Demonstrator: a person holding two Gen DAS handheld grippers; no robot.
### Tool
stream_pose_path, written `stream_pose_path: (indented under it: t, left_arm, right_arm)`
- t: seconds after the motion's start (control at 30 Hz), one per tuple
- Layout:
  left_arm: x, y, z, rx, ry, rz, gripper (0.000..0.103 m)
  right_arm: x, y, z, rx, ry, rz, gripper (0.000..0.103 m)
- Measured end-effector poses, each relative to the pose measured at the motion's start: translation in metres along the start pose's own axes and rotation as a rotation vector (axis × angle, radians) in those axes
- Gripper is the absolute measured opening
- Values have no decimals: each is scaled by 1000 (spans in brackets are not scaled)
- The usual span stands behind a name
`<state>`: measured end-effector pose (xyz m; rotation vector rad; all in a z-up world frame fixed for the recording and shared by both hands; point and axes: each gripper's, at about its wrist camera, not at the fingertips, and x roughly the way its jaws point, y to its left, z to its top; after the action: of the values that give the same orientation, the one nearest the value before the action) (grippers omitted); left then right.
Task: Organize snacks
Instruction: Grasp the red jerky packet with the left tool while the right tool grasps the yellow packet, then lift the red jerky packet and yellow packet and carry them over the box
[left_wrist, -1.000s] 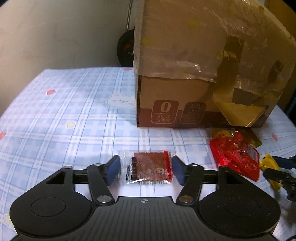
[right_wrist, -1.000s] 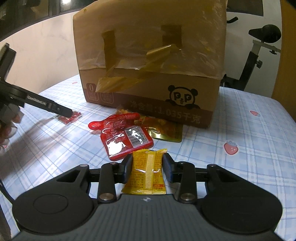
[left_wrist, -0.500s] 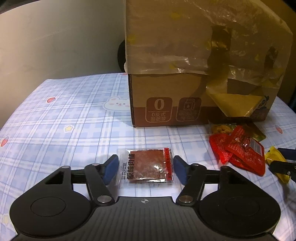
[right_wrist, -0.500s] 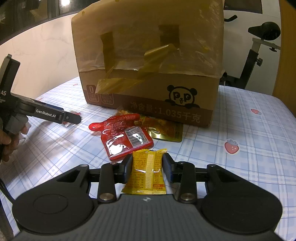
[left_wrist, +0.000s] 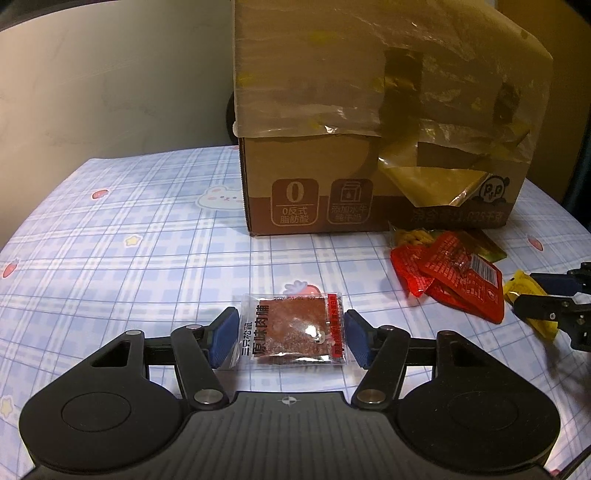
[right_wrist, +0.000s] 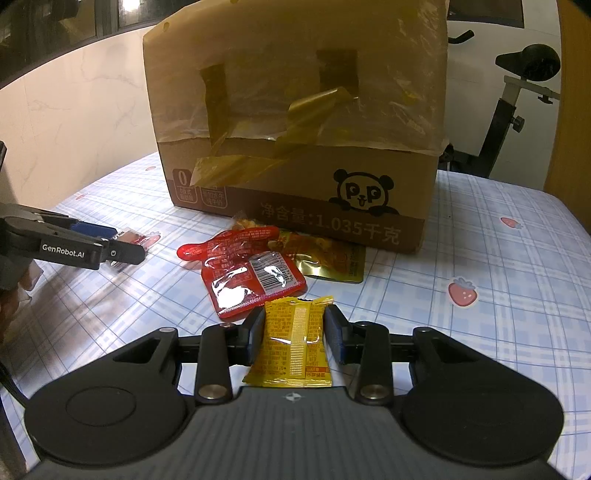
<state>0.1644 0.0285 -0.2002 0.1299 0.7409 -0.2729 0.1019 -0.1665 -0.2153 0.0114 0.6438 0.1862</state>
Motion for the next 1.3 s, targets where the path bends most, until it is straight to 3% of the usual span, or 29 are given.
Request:
stream_pose_path:
  t: [0.33, 0.53, 0.97, 1.3]
  left_arm:
    - [2, 5, -1, -2, -6, -11, 65]
    - [2, 16, 5, -46, 6, -73, 63]
    - [-38, 19, 35, -48, -134, -100, 63]
    - [-86, 22, 72, -51, -285, -112, 63]
  right_arm:
    - [1, 0, 0, 0, -1, 1, 38]
    - [1, 0, 0, 0, -1, 2, 38]
    - [-14, -5, 11, 17, -39, -5, 38]
    - [-55, -8, 67, -21, -212, -17, 38]
